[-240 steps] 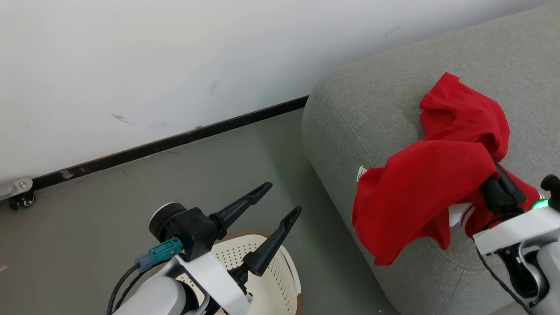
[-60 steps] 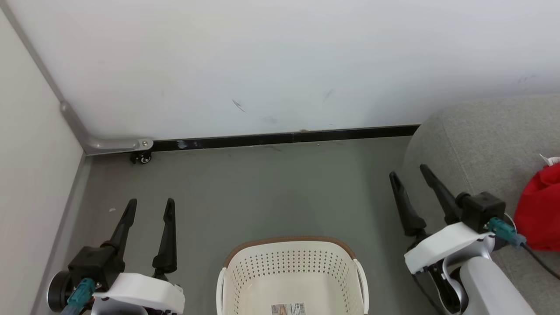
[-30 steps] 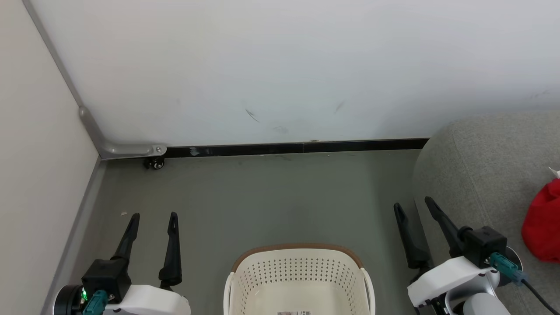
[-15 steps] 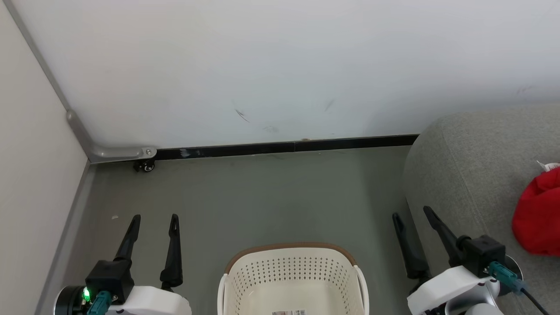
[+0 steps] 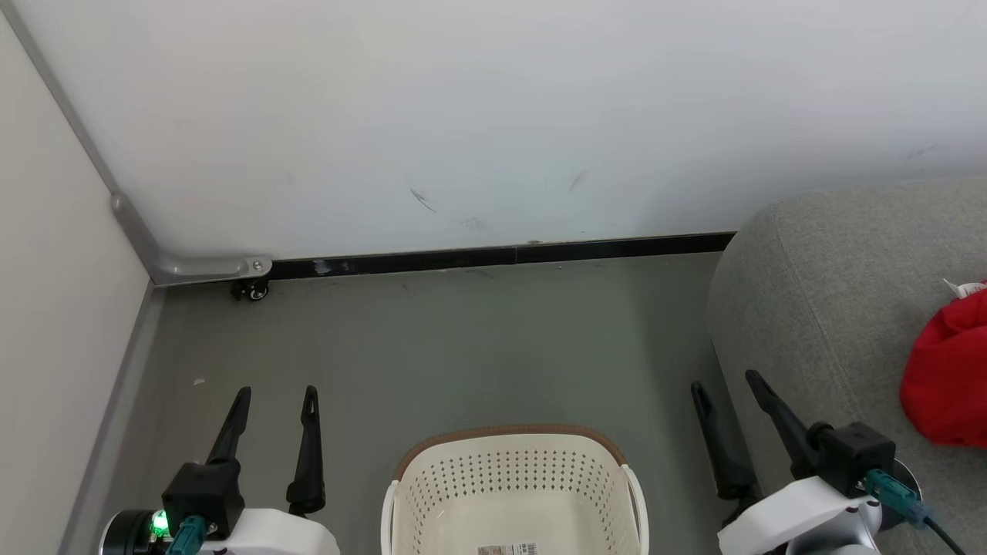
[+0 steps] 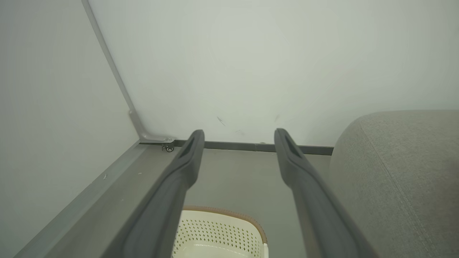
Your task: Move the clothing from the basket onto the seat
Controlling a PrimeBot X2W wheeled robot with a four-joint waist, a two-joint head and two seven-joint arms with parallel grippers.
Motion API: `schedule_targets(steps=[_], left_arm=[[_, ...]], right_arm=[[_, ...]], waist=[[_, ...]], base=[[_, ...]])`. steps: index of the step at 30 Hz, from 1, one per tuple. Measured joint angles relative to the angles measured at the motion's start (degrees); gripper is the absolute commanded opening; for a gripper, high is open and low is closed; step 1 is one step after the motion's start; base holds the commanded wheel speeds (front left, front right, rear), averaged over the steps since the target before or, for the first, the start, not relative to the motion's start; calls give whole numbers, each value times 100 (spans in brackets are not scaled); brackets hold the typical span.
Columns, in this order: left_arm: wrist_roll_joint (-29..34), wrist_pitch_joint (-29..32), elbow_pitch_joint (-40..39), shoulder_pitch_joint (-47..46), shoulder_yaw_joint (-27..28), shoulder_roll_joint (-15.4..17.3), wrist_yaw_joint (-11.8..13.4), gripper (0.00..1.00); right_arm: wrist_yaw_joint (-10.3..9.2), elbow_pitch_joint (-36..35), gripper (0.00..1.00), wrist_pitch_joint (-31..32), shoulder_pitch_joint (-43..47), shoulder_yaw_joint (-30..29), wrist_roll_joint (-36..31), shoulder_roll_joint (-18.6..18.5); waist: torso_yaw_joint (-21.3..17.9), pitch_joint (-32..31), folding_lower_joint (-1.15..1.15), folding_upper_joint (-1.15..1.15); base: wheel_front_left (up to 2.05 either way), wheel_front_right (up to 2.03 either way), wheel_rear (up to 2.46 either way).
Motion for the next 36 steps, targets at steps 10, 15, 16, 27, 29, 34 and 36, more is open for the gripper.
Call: schedule_targets(steps=[10, 15, 16, 27, 29, 34, 36], left_arm=[[3, 1, 107, 0, -51, -9, 19, 100], [3, 5, 142, 0, -75, -26, 19, 100], [2, 5, 151, 0, -78, -31, 19, 100], [1, 8, 212, 0, -87, -42, 18, 100], [-1, 8, 219, 0, -87, -42, 19, 100], [-10, 66, 268, 0, -87, -62, 20, 0], [-10, 66, 367, 20, -111, -108, 18, 0]], right_arm=[[0, -69, 100, 169, 89, 2, 44, 4], [0, -79, 100, 246, 184, 4, 93, 7], [0, -79, 100, 249, 193, 5, 93, 7], [0, -191, 100, 350, 193, 33, 99, 9], [0, -212, 100, 352, 194, 32, 100, 9], [0, -271, 0, 355, 198, 32, 101, 10], [-8, -176, 0, 352, 219, 33, 98, 13]], waist=[[14, -6, 0, 0], [26, -12, 0, 0], [29, -14, 0, 0], [52, -18, 0, 0], [53, -15, 0, 0], [54, -2, 0, 0], [54, -1, 0, 0]], base=[[0, 0, 0], [0, 0, 0], [0, 0, 0], [0, 0, 0], [0, 0, 0], [0, 0, 0], [0, 0, 0]])
